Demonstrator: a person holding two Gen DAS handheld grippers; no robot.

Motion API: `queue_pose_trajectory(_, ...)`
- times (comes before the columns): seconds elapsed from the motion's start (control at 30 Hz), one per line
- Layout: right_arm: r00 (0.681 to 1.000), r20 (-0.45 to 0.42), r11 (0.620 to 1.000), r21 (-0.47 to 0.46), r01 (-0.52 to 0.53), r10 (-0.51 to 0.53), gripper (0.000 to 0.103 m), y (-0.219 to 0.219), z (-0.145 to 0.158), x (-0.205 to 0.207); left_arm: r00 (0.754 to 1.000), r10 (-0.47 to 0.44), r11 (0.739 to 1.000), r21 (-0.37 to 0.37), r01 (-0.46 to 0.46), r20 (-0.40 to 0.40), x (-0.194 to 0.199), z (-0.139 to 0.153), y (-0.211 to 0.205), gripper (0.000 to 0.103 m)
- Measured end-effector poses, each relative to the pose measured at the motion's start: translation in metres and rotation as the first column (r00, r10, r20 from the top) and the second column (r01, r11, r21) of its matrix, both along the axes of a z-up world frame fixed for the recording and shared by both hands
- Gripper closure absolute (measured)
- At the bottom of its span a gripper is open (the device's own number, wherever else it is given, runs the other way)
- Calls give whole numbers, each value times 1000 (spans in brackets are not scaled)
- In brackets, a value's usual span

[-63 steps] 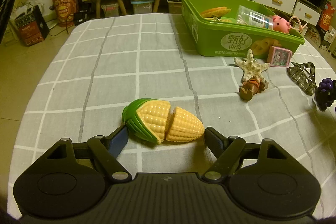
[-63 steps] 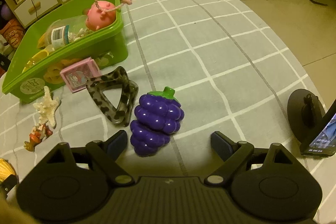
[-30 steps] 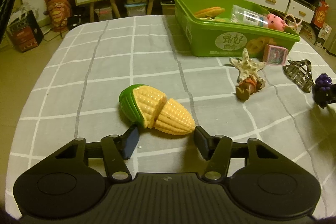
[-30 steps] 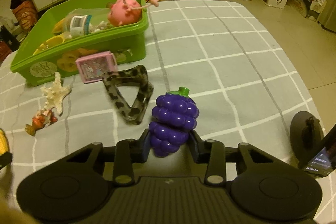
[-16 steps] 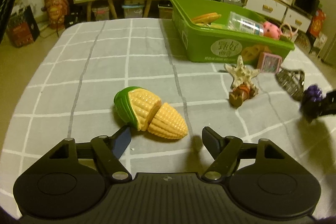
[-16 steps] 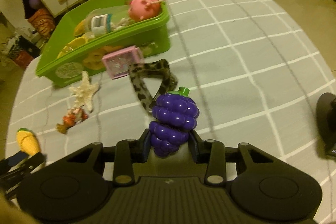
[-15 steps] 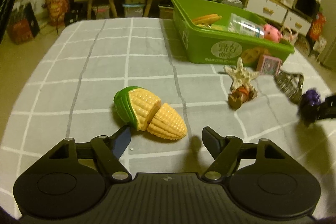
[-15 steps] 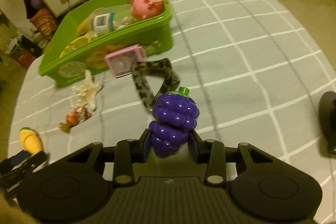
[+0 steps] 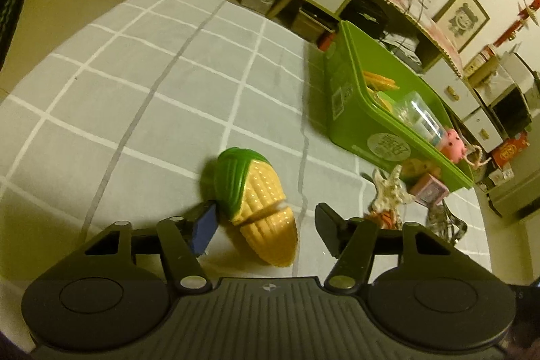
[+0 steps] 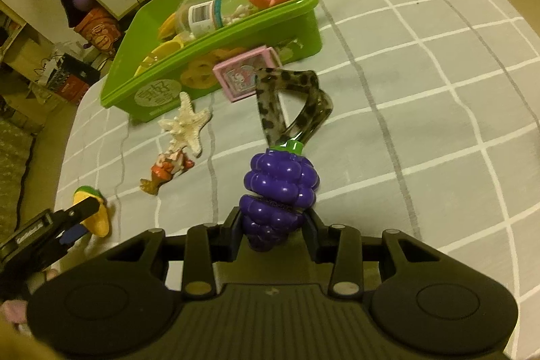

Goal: Organize rigid objects
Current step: 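Grasp the yellow-green corn toy with the left gripper while the right holds the grapes, then carry the corn and grape toys toward the green bin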

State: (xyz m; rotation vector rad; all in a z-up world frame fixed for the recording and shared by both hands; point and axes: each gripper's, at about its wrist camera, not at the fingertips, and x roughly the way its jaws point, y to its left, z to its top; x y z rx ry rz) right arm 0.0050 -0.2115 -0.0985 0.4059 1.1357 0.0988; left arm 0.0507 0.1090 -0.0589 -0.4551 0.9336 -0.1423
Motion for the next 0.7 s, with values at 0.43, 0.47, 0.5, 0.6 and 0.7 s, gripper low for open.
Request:
queue_pose_trajectory(0.43,1000,-1,998,54,-22,23,90,4,6,1,1000,-19,1000,11,19,-12,3,1,-4,58)
queue_pose_trajectory(0.47,1000,1,998,61,-24,24,90,4,7,1,1000,-20,1000,8,20,-14,3,1,-4,58)
queue_pose_trajectory(0.5,1000,3,998,67,-24,23,90,4,8,1,1000,-21,1000,8,21,-16,3,2,-5,59)
queue_pose_trajectory(0.6,1000,7,997,79,-22,22,90,4,11,3,999,-27,1000,6,27,-20,3,3,-8,59)
queue_pose_trajectory(0.7,1000,9,996,87,-22,21,90,4,14,6,999,-33,999,2,33,-12,3,7,-12,59)
